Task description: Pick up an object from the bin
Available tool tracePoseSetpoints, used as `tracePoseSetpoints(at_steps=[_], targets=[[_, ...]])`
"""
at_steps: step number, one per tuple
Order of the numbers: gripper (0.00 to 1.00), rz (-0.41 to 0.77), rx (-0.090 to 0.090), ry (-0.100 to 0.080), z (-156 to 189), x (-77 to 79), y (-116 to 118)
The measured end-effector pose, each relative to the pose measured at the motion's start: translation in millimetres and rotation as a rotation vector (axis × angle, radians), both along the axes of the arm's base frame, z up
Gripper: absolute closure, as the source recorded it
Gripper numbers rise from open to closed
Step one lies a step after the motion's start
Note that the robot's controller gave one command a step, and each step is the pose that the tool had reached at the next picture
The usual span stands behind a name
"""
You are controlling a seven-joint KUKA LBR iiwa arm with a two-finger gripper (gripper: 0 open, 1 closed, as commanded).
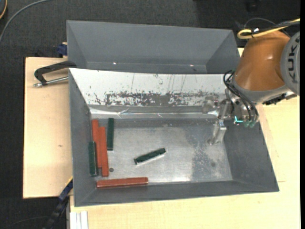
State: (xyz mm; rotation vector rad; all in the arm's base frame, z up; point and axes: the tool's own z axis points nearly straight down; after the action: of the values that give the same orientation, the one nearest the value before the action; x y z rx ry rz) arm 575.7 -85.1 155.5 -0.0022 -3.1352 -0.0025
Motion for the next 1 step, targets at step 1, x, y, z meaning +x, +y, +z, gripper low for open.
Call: tracePoseSetpoints(at_steps=[1], targets=[[0.00, 0.505, 0.003, -0.011, -34.1, 24.8, 98.5]])
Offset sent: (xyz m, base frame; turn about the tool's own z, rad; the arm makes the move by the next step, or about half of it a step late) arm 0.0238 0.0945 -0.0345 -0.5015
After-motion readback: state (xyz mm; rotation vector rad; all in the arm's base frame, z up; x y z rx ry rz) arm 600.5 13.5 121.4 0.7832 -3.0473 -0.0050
